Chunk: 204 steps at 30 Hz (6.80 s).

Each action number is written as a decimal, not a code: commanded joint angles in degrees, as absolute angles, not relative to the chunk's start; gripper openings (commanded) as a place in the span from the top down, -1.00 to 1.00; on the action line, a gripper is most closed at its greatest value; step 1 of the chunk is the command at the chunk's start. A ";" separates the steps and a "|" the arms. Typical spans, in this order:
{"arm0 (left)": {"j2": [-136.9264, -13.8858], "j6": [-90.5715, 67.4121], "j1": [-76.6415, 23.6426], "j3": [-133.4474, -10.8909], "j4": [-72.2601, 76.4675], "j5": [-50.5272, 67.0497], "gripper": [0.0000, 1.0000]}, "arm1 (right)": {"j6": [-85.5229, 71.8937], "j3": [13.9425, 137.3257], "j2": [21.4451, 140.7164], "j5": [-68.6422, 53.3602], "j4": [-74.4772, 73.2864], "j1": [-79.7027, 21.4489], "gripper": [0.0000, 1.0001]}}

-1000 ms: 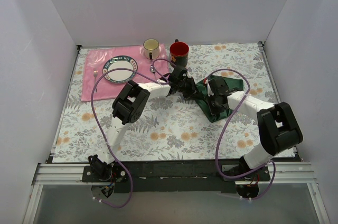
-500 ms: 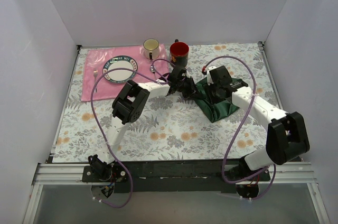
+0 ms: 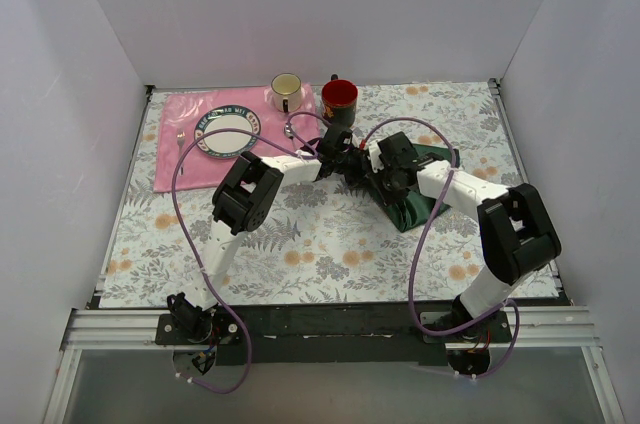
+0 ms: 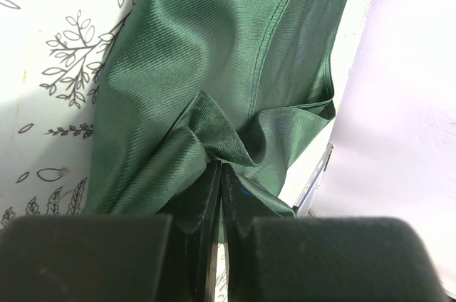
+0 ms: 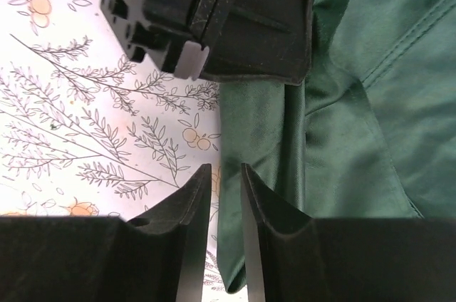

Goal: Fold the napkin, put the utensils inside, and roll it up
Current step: Roll the napkin with the utensil

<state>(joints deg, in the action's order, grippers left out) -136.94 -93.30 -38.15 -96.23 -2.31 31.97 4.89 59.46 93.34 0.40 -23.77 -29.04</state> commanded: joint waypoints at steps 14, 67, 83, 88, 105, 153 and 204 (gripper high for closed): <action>-139.39 -91.41 -37.44 -95.62 -9.23 29.27 0.97 | 6.86 55.99 96.59 2.55 -18.28 -29.71 0.18; -118.72 -100.19 -37.70 -84.19 -19.60 20.58 -0.34 | -7.91 48.87 101.25 -33.57 -9.32 -17.76 0.97; -129.02 -110.21 -39.20 -88.16 -23.20 10.99 0.25 | -10.46 46.67 101.43 -40.96 -4.30 -14.41 0.97; -130.17 -109.42 -39.29 -89.03 -24.52 7.48 0.66 | -9.50 47.72 100.46 -41.05 -6.15 -14.41 0.97; -131.14 -109.07 -39.29 -98.79 -41.91 12.74 1.00 | -0.18 50.63 81.04 -7.17 -17.31 -28.73 -0.12; -116.64 -102.93 -36.30 -81.39 -21.27 18.37 0.14 | -13.97 37.01 83.94 1.60 -4.14 -38.52 0.97; -131.22 -89.21 -35.51 -76.47 4.66 30.76 0.65 | -8.35 43.33 91.32 -31.29 -11.86 -11.77 0.25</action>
<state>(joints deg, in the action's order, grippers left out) -128.95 -92.75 -36.10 -81.30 9.45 36.34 -11.64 41.50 94.30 -40.01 -3.77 -10.79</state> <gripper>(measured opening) 0.180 0.342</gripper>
